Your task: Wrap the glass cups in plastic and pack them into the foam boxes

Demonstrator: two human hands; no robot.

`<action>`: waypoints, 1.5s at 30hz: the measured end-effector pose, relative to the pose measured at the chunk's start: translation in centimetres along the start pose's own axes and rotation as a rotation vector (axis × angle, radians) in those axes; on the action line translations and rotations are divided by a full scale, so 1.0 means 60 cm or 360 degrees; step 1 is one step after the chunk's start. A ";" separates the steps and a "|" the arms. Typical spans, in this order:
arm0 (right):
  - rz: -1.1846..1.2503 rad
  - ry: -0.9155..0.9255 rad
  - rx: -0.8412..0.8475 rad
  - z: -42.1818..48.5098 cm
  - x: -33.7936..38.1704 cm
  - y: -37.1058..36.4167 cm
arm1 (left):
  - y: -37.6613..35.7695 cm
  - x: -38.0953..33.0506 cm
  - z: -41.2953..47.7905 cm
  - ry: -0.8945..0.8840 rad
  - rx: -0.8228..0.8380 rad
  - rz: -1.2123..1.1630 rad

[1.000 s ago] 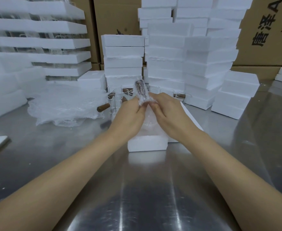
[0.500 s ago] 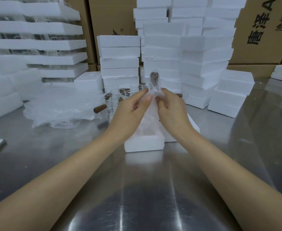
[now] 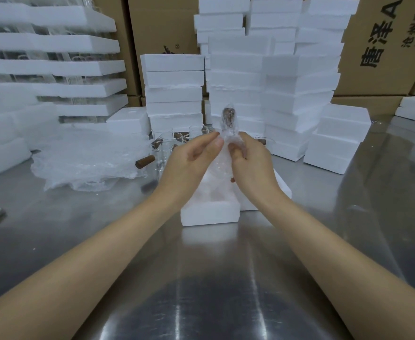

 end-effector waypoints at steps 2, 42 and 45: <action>-0.0137 0.0102 -0.0012 -0.005 0.007 -0.007 | 0.007 0.002 0.002 0.0019 -0.0123 -0.0052; 0.0250 0.0267 0.0506 -0.013 0.025 -0.053 | 0.053 -0.001 -0.002 0.0022 -0.0414 0.0380; 0.0539 0.0164 0.0466 -0.002 0.019 -0.040 | 0.056 0.013 0.009 0.0164 -0.0327 0.0216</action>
Point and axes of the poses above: each hand's wrist, its own z-axis towards the middle knuckle, its own y-axis out of the back of the hand, x = y × z, the point moved 6 cm from there along z, towards the middle knuckle, and after that the axes turned 12 degrees about x, right-handed, at the moved point
